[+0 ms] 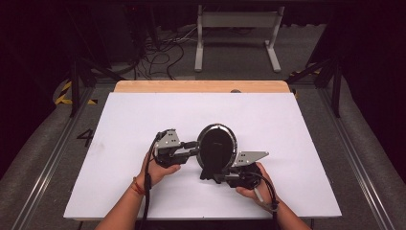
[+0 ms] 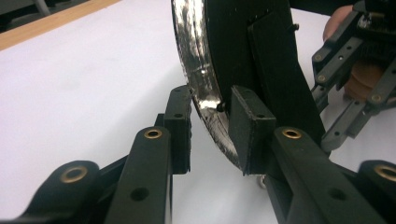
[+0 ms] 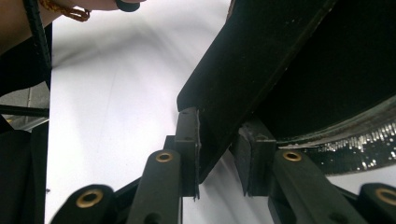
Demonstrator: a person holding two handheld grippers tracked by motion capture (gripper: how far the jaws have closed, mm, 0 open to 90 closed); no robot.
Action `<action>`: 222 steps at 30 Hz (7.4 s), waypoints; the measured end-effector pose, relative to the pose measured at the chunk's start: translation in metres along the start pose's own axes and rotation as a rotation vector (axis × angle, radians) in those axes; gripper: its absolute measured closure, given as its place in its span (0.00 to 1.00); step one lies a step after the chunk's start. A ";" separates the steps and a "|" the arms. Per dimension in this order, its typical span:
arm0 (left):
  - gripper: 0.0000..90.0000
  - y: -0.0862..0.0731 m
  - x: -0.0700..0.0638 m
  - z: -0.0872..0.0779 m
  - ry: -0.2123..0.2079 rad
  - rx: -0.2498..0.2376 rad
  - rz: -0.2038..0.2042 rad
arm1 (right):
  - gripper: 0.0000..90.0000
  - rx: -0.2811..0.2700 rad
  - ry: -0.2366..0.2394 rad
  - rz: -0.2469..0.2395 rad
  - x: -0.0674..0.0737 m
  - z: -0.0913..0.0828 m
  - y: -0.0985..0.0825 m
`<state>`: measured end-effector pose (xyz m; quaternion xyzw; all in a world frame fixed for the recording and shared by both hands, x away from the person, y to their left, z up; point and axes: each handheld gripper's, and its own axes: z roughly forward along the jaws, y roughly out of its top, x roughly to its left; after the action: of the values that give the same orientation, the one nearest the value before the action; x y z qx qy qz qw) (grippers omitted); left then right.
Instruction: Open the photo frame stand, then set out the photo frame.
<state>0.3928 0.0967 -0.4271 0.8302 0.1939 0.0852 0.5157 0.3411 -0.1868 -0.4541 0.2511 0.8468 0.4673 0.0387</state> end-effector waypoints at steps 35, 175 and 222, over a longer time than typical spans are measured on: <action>0.73 0.002 -0.007 0.009 0.005 0.065 0.164 | 0.89 0.024 -0.001 -0.022 -0.001 0.002 0.004; 0.26 -0.052 -0.049 -0.078 0.269 0.131 0.111 | 0.71 -0.061 -0.250 -0.072 0.020 -0.052 0.020; 0.35 0.000 0.005 0.015 0.241 0.120 0.121 | 1.00 0.065 -0.223 -0.176 0.065 0.039 0.029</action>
<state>0.4022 0.0860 -0.4347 0.8534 0.2089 0.2035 0.4320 0.3068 -0.1142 -0.4415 0.2274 0.8706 0.4038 0.1653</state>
